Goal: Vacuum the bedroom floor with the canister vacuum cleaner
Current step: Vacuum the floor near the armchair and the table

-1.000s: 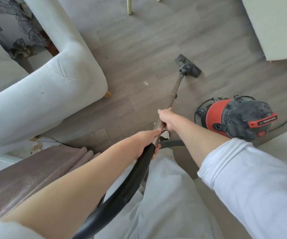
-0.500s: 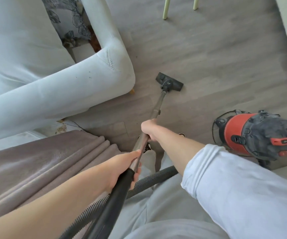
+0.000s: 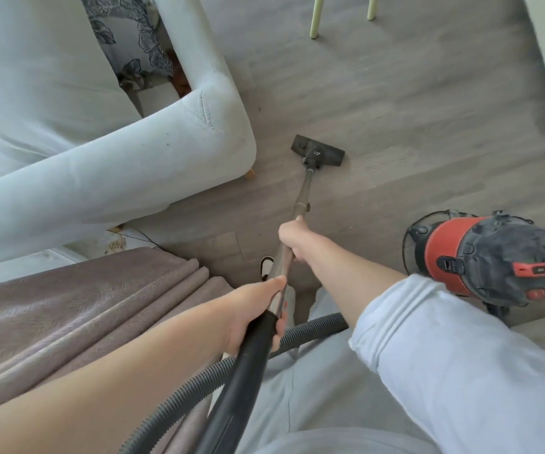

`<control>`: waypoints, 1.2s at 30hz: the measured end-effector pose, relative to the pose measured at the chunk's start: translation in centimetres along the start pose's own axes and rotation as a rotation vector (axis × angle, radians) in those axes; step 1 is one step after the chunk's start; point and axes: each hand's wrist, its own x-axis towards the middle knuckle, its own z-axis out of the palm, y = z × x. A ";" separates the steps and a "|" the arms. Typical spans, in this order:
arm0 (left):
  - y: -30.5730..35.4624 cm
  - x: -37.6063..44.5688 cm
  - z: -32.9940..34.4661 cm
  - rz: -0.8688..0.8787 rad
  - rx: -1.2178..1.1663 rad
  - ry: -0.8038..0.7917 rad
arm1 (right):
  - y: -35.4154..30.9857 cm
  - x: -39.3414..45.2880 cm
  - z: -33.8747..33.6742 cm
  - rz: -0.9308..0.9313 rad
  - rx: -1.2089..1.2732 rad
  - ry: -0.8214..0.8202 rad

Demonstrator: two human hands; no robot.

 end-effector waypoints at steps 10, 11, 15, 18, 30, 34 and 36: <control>2.6 4.3 8.4 0.073 -0.047 -0.084 | 0.5 4.2 -10.7 0.002 -0.127 0.048; 1.6 4.7 8.6 0.071 -0.061 -0.068 | 1.4 3.8 -10.5 0.002 -0.157 0.035; -3.4 4.7 8.2 0.044 -0.135 -0.024 | 5.6 2.7 -9.2 0.009 -0.216 -0.036; -8.1 3.6 8.2 0.005 -0.201 0.018 | 8.7 0.5 -7.4 0.038 -0.277 -0.137; -11.9 2.8 10.2 0.117 -0.327 -0.007 | 10.9 -0.6 -6.1 -0.012 -0.417 -0.175; -8.8 5.5 12.1 0.164 -0.326 -0.074 | 9.1 1.5 -8.3 -0.090 -0.357 -0.071; -7.2 6.8 12.7 0.188 -0.329 -0.082 | 8.4 2.4 -9.5 -0.115 -0.302 -0.030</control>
